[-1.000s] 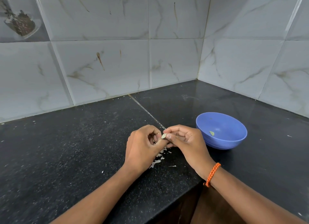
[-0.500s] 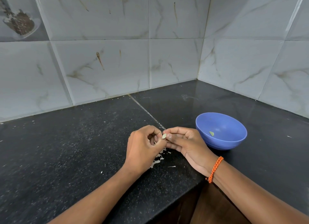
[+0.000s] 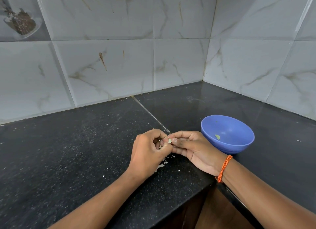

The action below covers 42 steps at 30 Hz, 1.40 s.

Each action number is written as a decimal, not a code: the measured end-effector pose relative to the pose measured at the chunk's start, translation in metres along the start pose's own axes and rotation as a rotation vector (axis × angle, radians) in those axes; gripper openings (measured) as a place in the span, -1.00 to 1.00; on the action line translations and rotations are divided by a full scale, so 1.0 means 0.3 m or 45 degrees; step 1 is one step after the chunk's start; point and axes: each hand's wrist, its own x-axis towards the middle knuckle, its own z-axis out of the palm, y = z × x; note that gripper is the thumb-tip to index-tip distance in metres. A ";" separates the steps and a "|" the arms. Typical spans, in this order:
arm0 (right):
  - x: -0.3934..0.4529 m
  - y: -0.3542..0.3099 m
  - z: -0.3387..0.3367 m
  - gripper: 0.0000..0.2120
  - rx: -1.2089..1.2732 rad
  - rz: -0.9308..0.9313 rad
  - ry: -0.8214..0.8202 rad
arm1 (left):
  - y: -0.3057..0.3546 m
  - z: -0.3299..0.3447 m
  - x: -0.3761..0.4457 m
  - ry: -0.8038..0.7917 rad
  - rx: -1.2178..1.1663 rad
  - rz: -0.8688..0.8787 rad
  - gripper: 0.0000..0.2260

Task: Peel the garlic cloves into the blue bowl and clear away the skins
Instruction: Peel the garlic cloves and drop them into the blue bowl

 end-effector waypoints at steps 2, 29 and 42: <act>-0.001 -0.003 -0.006 -0.72 0.014 0.017 -0.018 | -0.006 0.001 0.002 -0.024 -0.021 -0.020 -0.82; -0.036 0.043 0.062 -0.92 -0.503 -0.514 0.392 | -0.009 -0.018 -0.003 0.163 0.399 0.069 -0.92; -0.029 0.050 0.068 -0.88 -0.597 -0.507 0.341 | 0.002 -0.010 -0.010 0.240 0.534 0.052 -0.93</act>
